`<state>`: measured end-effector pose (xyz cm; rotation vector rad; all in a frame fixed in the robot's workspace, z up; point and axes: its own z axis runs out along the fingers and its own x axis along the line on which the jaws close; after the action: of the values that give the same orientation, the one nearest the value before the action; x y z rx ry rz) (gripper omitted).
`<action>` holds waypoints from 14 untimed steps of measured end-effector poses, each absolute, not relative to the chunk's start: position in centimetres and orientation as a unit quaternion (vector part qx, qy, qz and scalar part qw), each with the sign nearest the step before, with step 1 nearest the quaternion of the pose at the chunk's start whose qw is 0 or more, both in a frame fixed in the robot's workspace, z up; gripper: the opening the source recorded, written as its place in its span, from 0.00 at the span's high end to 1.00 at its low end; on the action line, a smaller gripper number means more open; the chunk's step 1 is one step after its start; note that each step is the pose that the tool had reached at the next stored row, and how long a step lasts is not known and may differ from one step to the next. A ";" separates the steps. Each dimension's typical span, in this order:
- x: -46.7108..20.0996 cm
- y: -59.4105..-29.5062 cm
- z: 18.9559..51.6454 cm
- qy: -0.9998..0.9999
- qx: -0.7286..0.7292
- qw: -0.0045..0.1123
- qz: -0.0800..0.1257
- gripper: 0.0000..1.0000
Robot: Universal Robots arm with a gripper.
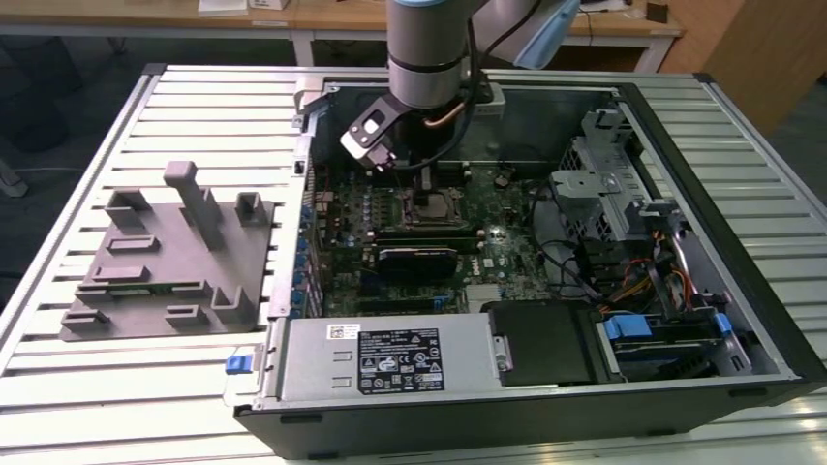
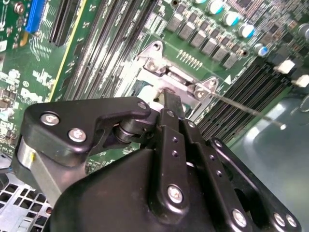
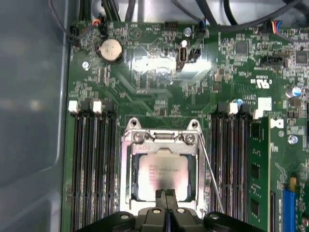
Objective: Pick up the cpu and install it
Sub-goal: 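Close the cpu cover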
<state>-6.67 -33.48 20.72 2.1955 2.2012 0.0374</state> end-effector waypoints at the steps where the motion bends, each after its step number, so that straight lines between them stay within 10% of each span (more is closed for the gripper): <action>1: -6.5 -33.5 20.7 0.708 0.706 0.016 0.012 0.89; 14: -4.2 -33.5 20.7 0.708 0.706 0.015 0.011 0.89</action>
<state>-4.22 -33.49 20.70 2.1967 2.2024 0.0350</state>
